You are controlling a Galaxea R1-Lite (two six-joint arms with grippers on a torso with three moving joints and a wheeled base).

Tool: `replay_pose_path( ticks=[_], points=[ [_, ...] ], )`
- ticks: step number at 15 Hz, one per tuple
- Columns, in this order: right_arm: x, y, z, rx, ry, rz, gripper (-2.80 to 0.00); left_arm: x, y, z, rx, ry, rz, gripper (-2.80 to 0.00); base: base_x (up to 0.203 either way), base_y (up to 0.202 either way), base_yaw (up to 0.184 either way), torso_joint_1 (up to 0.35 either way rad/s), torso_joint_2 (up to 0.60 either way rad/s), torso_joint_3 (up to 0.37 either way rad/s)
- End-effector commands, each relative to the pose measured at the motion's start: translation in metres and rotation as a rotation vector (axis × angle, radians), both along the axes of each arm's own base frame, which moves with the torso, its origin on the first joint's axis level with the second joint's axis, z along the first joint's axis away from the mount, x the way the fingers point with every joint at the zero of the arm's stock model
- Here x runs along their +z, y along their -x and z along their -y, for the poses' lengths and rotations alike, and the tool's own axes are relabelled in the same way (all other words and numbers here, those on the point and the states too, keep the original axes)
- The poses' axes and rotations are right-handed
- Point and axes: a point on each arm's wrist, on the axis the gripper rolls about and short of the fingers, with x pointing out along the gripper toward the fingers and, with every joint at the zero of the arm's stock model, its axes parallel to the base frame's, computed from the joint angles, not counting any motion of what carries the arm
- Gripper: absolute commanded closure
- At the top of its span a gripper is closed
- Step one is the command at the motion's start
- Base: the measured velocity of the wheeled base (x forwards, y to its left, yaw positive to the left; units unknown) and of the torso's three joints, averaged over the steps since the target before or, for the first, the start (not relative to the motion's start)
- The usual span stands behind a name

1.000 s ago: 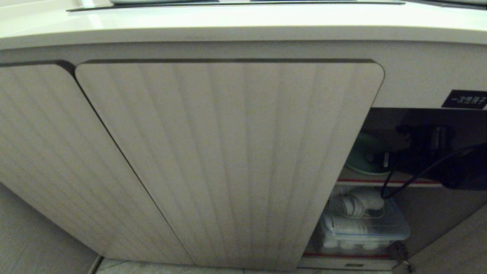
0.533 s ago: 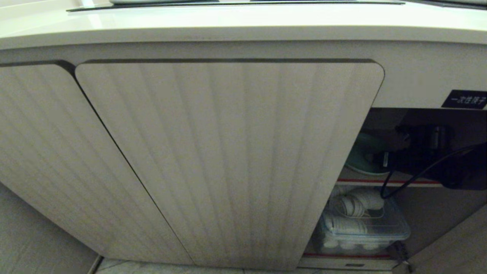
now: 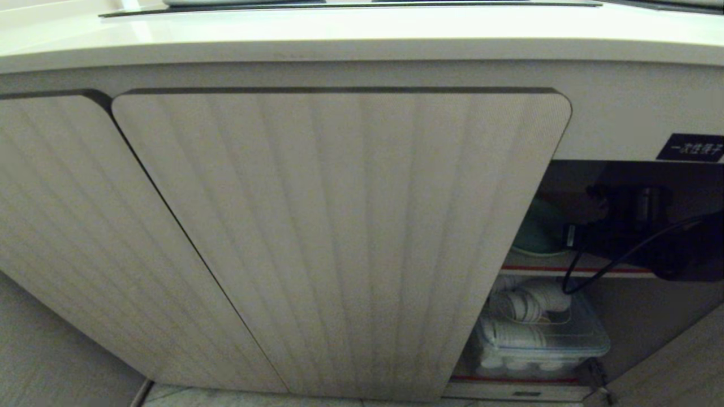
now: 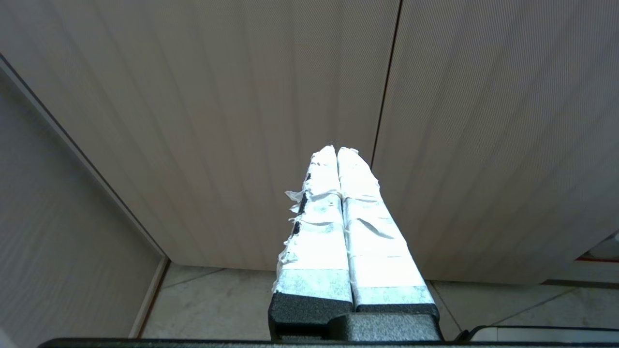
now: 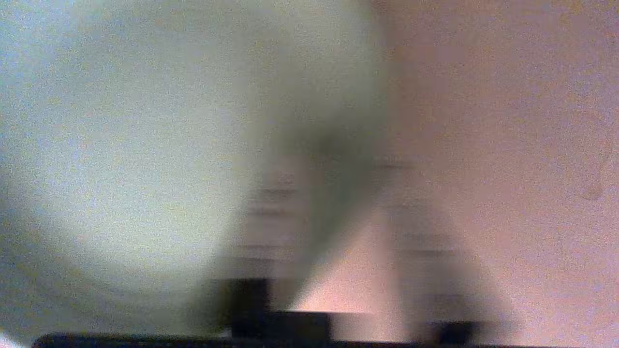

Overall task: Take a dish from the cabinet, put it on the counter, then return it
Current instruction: Take the plate from the cabinet

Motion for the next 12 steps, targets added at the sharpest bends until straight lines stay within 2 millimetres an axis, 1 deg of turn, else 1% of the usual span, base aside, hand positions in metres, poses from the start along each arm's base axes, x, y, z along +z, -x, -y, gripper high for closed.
replay_pose_path(
  ticks=[1,12],
  points=[
    [0.0006,-0.0003,-0.0002,0.001,0.0,0.006,0.0,0.0,0.0,0.0,0.001,0.0,0.0,0.0,0.0,0.0,0.0,0.0,0.0,0.0],
    [0.0022,0.0014,-0.0008,0.001,0.002,0.014,0.0,0.0,0.0,0.0,0.001,0.0,0.0,0.0,0.0,0.0,0.0,0.0,0.0,0.0]
  ],
)
